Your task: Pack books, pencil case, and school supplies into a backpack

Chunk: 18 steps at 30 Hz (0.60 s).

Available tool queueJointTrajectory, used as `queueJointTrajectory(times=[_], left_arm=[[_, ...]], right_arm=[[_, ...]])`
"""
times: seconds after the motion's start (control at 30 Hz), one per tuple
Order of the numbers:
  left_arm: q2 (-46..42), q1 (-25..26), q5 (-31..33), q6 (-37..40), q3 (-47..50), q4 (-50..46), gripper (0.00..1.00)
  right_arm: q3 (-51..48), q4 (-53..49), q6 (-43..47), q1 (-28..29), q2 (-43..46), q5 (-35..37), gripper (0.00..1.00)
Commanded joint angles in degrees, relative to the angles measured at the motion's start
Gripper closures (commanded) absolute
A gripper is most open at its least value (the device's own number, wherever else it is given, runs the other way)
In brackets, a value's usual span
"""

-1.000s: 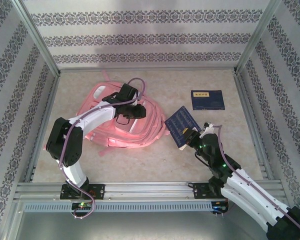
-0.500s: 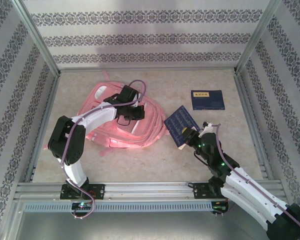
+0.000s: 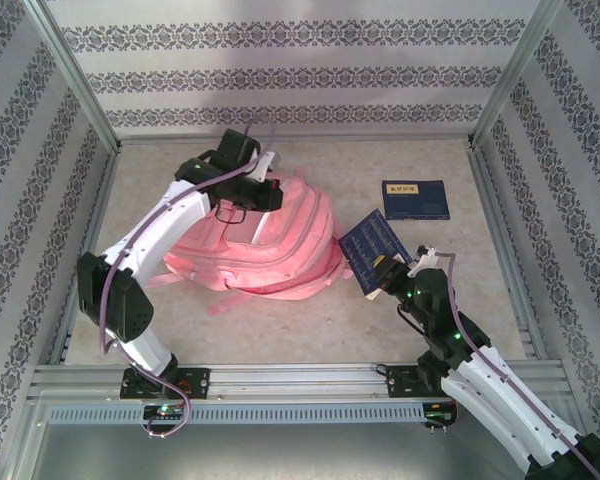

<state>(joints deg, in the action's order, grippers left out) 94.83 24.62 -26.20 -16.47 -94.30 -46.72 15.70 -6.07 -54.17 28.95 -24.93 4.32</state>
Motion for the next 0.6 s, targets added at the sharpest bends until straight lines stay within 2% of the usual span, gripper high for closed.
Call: queueJointTrajectory(times=[0.0, 0.33, 0.57], left_arm=[[-5.1, -1.8, -8.9, 5.9, -4.5, -5.1, 1.0], [-8.6, -9.8, -27.3, 5.4, -4.4, 0.9, 1.0], [-9.1, -10.9, -36.1, 3.9, -3.2, 6.3, 1.0]], right_arm=[[2.2, 0.8, 1.5, -0.5, 0.4, -4.8, 1.0], [5.3, 3.4, 1.5, 0.2, -4.8, -21.4, 1.0], [9.7, -2.7, 2.9, 2.9, -3.9, -24.8, 1.0]])
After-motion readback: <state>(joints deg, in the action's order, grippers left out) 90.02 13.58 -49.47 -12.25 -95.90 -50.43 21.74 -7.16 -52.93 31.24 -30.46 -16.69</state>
